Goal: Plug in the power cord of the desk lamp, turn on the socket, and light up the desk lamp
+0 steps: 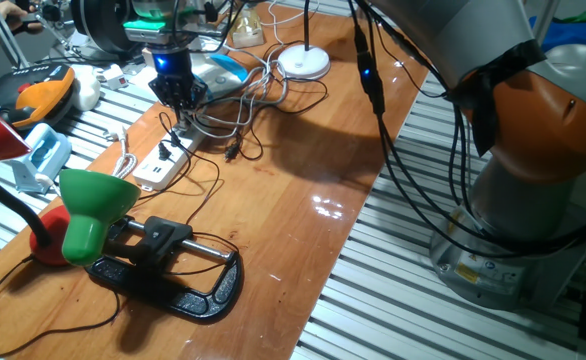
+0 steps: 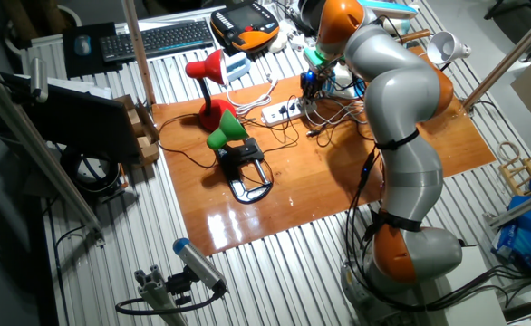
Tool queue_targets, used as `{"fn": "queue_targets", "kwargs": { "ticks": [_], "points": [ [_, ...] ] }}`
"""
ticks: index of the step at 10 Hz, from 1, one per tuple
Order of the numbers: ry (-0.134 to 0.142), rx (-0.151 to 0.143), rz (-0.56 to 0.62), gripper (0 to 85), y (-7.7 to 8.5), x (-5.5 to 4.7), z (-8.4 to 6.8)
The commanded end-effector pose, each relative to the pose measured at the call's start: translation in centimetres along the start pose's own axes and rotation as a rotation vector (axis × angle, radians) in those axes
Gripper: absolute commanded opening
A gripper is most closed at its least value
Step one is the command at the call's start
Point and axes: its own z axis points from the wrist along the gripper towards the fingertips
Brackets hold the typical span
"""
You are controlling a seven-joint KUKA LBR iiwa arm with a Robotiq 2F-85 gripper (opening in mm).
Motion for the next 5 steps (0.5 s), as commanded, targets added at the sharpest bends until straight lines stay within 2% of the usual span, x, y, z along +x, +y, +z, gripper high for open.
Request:
{"fn": "queue_targets", "kwargs": {
  "ticks": [1, 5],
  "points": [
    [0.000, 0.001, 0.001, 0.0, 0.00, 0.00, 0.01],
    [0.000, 0.011, 0.009, 0.0, 0.02, -0.10, 0.01]
  ]
}}
